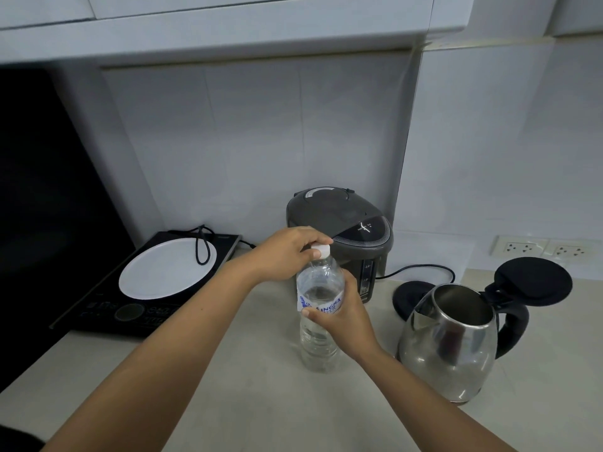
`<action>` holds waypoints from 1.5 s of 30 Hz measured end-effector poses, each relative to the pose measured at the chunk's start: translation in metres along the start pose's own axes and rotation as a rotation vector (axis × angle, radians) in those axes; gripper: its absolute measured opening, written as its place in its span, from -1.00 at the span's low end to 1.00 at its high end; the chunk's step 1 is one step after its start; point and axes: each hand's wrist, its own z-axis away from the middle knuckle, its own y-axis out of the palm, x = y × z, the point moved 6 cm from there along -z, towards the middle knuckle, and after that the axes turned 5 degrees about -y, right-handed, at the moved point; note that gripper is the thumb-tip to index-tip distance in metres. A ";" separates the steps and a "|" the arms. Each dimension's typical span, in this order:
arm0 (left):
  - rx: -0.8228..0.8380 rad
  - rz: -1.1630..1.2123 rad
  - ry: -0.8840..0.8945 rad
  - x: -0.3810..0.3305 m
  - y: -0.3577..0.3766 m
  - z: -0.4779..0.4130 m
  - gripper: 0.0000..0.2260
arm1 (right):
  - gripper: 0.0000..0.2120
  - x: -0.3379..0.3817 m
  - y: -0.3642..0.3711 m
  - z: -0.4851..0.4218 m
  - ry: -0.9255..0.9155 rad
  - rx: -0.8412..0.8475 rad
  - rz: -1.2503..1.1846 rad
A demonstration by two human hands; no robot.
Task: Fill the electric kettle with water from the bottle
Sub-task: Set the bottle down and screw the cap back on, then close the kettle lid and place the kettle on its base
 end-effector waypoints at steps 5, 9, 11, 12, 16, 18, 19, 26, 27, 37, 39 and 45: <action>0.046 0.006 -0.006 0.000 0.003 -0.002 -0.69 | -0.23 0.001 -0.001 0.000 0.002 0.011 0.003; 0.050 -0.007 -0.008 0.000 0.004 0.001 -0.68 | -0.19 0.003 -0.001 0.001 -0.008 0.031 0.002; 0.013 0.001 -0.017 0.000 0.005 0.003 -0.68 | -0.18 0.003 -0.001 0.000 -0.004 0.042 -0.002; -0.007 0.011 -0.018 0.000 0.007 0.005 -0.67 | -0.17 0.002 -0.001 0.000 -0.003 0.048 -0.004; -0.113 0.103 -0.047 0.003 0.020 0.012 -0.65 | -0.13 0.004 -0.004 0.000 -0.001 0.101 -0.016; -0.208 0.146 -0.053 0.006 0.027 0.016 -0.63 | -0.13 0.003 -0.008 0.002 -0.010 0.151 -0.009; -0.258 0.140 -0.061 0.006 0.030 0.020 -0.63 | -0.16 0.003 -0.011 0.005 -0.018 0.173 0.001; -0.725 0.184 -0.190 -0.010 0.066 0.062 -0.64 | -0.37 -0.001 -0.076 0.040 0.030 0.175 0.176; -0.768 0.193 -0.227 -0.014 0.075 0.069 -0.63 | -0.40 -0.001 -0.089 0.046 0.029 0.165 0.165; -0.413 0.465 -0.405 -0.077 0.236 0.078 -0.32 | -0.63 -0.024 -0.229 0.105 0.082 -0.118 0.016; -0.278 0.521 -0.449 -0.082 0.260 0.065 -0.14 | -0.66 -0.033 -0.252 0.108 0.106 -0.178 -0.004; -0.100 0.679 -0.481 -0.097 0.284 0.028 0.16 | -0.57 -0.054 -0.295 0.102 0.200 -0.267 -0.095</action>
